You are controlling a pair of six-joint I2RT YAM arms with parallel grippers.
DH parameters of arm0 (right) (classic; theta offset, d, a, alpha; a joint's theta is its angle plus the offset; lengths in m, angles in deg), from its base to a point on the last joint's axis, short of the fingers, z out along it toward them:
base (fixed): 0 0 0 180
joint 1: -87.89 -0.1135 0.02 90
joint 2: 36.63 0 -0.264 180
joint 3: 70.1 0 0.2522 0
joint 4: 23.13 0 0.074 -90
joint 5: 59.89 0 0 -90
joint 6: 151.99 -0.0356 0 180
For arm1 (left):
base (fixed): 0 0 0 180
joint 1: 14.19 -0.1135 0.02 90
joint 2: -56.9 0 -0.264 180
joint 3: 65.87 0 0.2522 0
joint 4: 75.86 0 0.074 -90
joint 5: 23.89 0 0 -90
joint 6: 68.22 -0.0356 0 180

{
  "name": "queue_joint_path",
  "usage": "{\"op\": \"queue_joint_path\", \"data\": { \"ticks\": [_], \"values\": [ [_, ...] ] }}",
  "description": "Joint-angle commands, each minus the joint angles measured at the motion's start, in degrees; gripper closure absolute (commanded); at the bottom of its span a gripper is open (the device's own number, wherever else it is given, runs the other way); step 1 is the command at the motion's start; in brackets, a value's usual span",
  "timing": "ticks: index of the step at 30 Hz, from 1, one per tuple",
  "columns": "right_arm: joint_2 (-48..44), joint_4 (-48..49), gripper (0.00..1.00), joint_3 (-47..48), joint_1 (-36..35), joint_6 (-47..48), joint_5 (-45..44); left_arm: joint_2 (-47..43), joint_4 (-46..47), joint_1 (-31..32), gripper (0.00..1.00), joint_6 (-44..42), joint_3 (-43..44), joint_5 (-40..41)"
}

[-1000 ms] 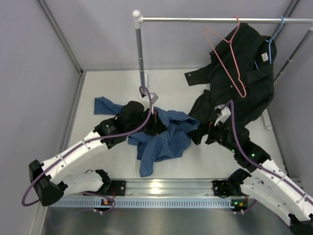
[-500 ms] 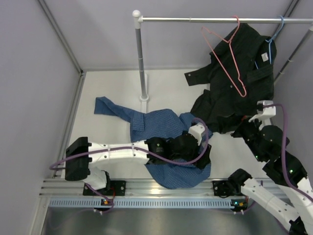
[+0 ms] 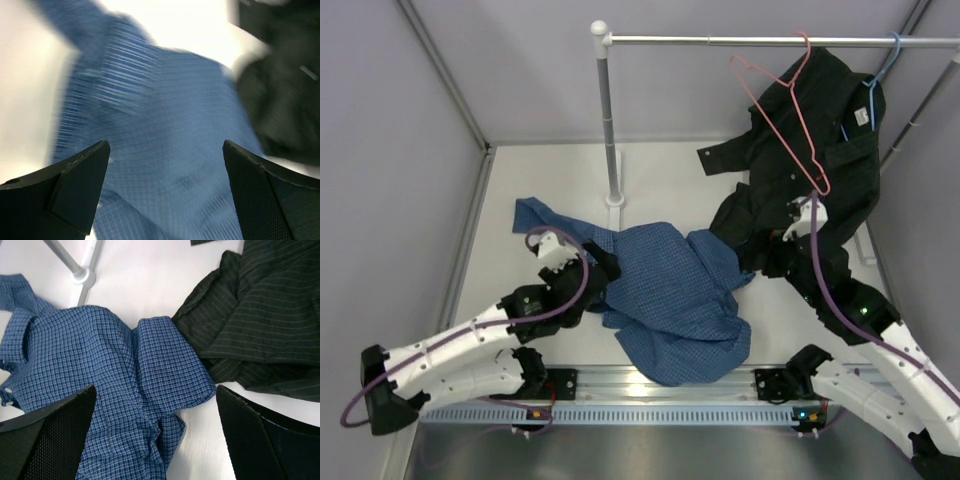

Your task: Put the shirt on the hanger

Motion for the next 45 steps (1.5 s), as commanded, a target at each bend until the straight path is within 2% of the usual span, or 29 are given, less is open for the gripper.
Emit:
{"op": "queue_joint_path", "data": {
  "ticks": [1,3,5,9,11,14,15,18,20,22,24,27,30,34,38,39,45],
  "values": [
    [3.53,6.58,0.01,-1.33,0.68,0.29,4.54,2.66,-8.61,-16.8,0.02,10.91,-4.85,-11.31],
    [4.68,8.78,0.01,-1.77,0.59,0.11,5.77,3.8,-8.34,-24.71,0.02,10.11,-5.29,-15.37],
    [6.26,9.84,0.0,-2.3,0.68,0.02,7.27,3.81,-8.43,-28.42,0.02,10.98,-5.29,-17.84],
    [7.67,9.93,0.01,-2.47,0.68,0.46,7.63,1.09,-13.34,-32.91,0.05,17.66,-6.86,-17.94],
    [7.67,9.93,0.0,-2.56,0.76,0.81,7.54,-0.75,-12.92,-34.85,0.08,17.6,-8.45,-19.33],
    [7.49,10.72,0.01,-3.0,0.68,1.08,7.62,-1.03,-5.38,-37.05,0.1,12.68,-11.61,-22.67],
    [7.67,10.89,0.01,-3.09,0.68,1.08,8.23,-0.94,0.22,-38.19,0.11,11.18,-12.14,-23.73],
    [8.63,11.34,0.01,-3.09,0.77,1.69,10.51,-1.02,12.52,-40.82,0.11,0.84,-14.6,-27.33],
    [9.08,12.12,0.01,-3.09,0.68,2.48,12.97,-0.07,13.9,-42.85,0.07,0.01,-13.56,-27.61],
    [9.95,12.48,0.01,-3.0,0.77,3.27,16.4,3.79,12.15,-48.47,0.02,-0.6,-10.06,-31.02],
    [10.57,12.83,0.01,-3.17,0.68,3.89,17.64,8.7,12.14,-51.98,0.02,-0.35,-8.11,-34.97],
    [11.01,14.23,0.01,-3.96,0.68,3.89,17.99,15.12,12.14,-53.84,0.02,2.29,-3.55,-38.49],
    [11.36,15.02,0.0,-4.76,0.68,3.8,19.74,23.3,12.31,-54.64,0.03,5.54,0.85,-46.38],
    [11.45,15.29,0.01,-5.64,0.68,4.59,20.81,29.64,16.8,-54.64,0.05,-2.68,4.98,-49.14],
    [11.63,15.38,0.01,-6.25,0.68,5.56,21.95,29.39,21.44,-54.99,0.05,-7.46,2.98,-49.31],
    [12.06,15.47,0.01,-6.17,0.68,5.56,22.47,29.47,25.46,-54.99,0.04,-7.72,1.84,-50.01],
    [14.61,16.87,0.01,-6.08,0.68,5.21,24.76,37.1,32.87,-55.6,0.02,-3.96,-2.04,-62.55]
  ]
}}
